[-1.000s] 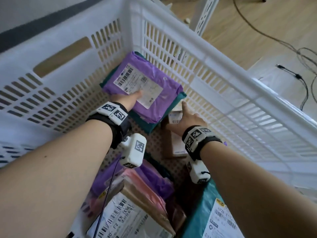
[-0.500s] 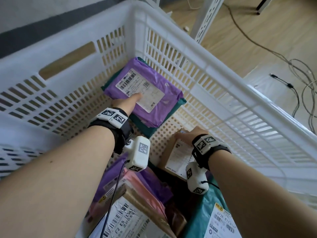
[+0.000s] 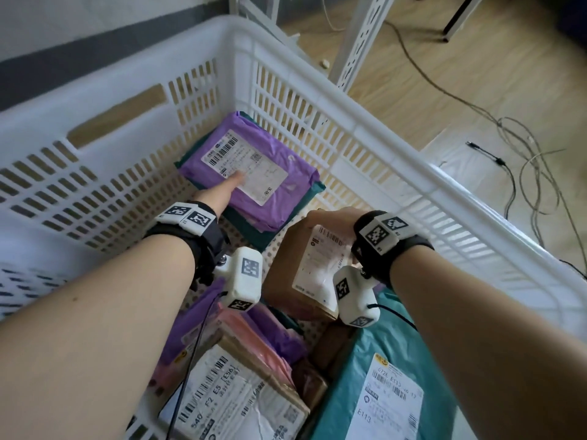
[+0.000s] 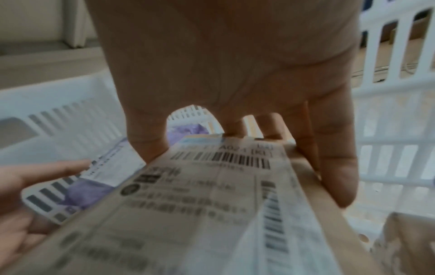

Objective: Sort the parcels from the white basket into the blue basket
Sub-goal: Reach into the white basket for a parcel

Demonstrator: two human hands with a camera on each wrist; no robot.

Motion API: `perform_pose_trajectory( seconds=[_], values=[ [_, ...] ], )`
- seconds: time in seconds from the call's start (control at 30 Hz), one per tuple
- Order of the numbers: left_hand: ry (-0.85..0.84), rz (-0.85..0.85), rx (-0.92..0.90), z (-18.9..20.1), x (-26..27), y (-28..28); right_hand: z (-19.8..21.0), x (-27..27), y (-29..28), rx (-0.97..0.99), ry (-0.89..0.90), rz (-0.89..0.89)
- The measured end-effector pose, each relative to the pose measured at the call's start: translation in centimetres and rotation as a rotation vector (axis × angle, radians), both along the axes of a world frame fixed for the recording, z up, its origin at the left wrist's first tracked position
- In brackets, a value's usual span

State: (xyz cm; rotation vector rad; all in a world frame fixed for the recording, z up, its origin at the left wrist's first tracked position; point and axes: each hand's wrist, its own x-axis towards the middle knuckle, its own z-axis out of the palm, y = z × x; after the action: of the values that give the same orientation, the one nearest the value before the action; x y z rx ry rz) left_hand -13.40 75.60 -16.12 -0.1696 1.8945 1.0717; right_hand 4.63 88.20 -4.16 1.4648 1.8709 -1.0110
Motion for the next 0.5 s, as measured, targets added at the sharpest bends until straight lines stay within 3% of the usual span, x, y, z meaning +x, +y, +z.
perform_pose_trajectory(
  seconds=[0.1, 0.2, 0.3, 0.4, 0.5],
  values=[
    [0.083, 0.031, 0.030, -1.7, -2.8, -1.1, 3.0, 0.8, -1.7, -0.015, 0.010, 0.048],
    [0.182, 0.014, 0.023, 4.6, -2.1, -3.3, 7.5, 1.4, -3.4, -0.062, 0.056, 0.121],
    [0.274, 0.014, 0.016, 9.3, -2.1, -6.0, 10.3, 0.5, -5.4, -0.045, 0.212, 0.110],
    [0.297, 0.035, -0.018, 11.4, -3.6, -8.8, 10.3, -2.1, -7.8, 0.062, 0.404, -0.026],
    [0.290, 0.032, 0.006, 12.2, -4.3, -10.3, 8.4, -5.1, -10.8, 0.133, 0.486, 0.014]
  ],
)
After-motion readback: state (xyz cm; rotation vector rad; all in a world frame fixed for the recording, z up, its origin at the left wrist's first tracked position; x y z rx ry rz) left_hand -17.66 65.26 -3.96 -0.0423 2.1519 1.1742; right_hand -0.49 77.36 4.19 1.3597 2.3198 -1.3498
